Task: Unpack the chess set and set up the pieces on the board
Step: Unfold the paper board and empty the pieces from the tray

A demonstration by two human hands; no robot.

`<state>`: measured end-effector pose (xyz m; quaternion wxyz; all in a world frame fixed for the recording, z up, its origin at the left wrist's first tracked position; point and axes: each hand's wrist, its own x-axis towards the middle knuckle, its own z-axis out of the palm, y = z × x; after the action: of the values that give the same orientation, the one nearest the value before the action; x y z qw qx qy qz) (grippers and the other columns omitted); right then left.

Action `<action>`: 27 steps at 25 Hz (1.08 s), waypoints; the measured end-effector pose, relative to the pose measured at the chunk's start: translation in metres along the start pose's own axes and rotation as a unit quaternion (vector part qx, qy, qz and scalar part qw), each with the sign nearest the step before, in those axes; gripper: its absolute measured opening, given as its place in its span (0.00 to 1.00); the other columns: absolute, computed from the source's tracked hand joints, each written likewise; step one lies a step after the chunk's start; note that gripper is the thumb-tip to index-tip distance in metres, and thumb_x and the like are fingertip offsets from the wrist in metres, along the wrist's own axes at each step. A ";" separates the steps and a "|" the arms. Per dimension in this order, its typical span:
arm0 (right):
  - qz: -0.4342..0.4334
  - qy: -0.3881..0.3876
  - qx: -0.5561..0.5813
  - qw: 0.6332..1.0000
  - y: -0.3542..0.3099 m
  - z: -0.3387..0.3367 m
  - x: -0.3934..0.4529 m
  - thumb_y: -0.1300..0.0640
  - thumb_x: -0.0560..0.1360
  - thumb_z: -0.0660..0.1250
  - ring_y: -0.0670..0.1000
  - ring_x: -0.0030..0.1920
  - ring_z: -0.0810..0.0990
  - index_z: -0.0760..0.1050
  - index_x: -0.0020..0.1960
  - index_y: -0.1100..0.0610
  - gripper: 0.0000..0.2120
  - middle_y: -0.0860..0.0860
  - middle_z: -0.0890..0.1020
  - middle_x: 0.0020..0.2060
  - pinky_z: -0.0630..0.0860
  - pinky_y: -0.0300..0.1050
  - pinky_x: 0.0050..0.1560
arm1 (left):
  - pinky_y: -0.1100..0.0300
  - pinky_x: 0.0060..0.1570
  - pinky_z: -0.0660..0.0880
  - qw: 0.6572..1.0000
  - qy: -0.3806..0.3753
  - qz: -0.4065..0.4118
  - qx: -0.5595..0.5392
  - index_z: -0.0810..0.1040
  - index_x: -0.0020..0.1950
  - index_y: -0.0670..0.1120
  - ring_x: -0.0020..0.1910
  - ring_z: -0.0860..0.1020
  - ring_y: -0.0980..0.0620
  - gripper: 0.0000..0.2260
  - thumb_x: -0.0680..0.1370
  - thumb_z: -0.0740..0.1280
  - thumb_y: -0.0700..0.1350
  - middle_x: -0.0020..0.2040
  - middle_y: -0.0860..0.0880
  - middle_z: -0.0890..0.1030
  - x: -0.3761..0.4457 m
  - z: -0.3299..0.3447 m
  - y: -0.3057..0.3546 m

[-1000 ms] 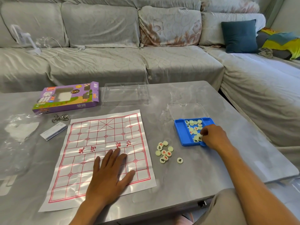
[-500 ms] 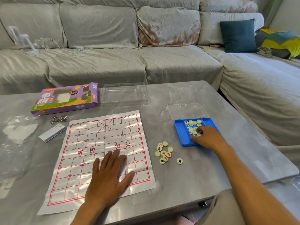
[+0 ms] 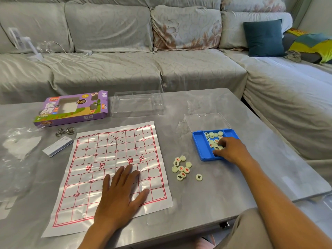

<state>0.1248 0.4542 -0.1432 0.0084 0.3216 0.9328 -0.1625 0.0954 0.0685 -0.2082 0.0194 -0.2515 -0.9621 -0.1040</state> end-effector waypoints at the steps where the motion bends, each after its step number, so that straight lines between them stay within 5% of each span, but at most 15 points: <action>1: 0.004 0.019 0.006 1.000 -0.001 0.002 0.002 0.48 0.72 0.72 0.53 0.58 0.75 0.76 0.61 0.53 0.20 0.52 0.78 0.59 0.68 0.43 0.46 | 0.40 0.74 0.46 1.000 0.000 -0.003 0.001 0.60 0.74 0.61 0.77 0.52 0.50 0.34 0.73 0.42 0.75 0.77 0.56 0.53 0.000 0.000 0.000; 6: -0.003 0.036 -0.014 0.999 -0.001 0.008 0.006 0.60 0.76 0.64 0.55 0.59 0.75 0.76 0.62 0.54 0.15 0.54 0.78 0.59 0.70 0.43 0.47 | 0.39 0.74 0.48 1.000 -0.001 -0.005 -0.006 0.61 0.73 0.60 0.77 0.53 0.49 0.34 0.73 0.42 0.75 0.77 0.56 0.55 0.000 -0.001 0.001; 15: -0.003 0.106 0.029 0.994 -0.001 0.015 0.013 0.61 0.76 0.65 0.56 0.55 0.77 0.77 0.58 0.56 0.11 0.57 0.81 0.55 0.68 0.44 0.43 | 0.40 0.74 0.45 1.000 -0.005 -0.010 -0.009 0.58 0.75 0.61 0.77 0.49 0.51 0.37 0.71 0.39 0.76 0.78 0.56 0.50 0.001 -0.001 0.001; 21: -0.026 0.178 0.103 0.978 -0.008 -0.002 0.000 0.62 0.73 0.69 0.56 0.50 0.80 0.82 0.55 0.60 0.11 0.57 0.84 0.50 0.76 0.50 0.49 | 0.39 0.74 0.47 1.000 -0.001 -0.007 -0.009 0.60 0.74 0.60 0.77 0.51 0.50 0.35 0.73 0.42 0.75 0.77 0.56 0.53 -0.001 -0.002 0.002; 24: -0.083 0.116 0.251 0.958 -0.043 -0.007 -0.023 0.59 0.72 0.72 0.49 0.36 0.82 0.82 0.49 0.59 0.07 0.51 0.84 0.37 0.80 0.46 0.44 | 0.40 0.74 0.46 1.000 0.005 -0.006 -0.011 0.60 0.74 0.60 0.77 0.51 0.50 0.35 0.72 0.41 0.75 0.77 0.56 0.53 0.000 -0.002 0.002; 27: -0.194 0.011 0.180 0.964 -0.084 0.009 -0.049 0.58 0.72 0.72 0.43 0.37 0.79 0.83 0.50 0.56 0.07 0.47 0.82 0.38 0.78 0.39 0.44 | 0.40 0.74 0.45 1.000 0.003 -0.002 -0.005 0.59 0.74 0.60 0.77 0.50 0.50 0.36 0.72 0.40 0.75 0.77 0.56 0.52 0.001 -0.001 0.001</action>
<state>0.1127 0.3603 -0.1209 -0.0916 0.1329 0.9328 -0.3223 0.0951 0.0693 -0.2067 0.0206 -0.2492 -0.9620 -0.1094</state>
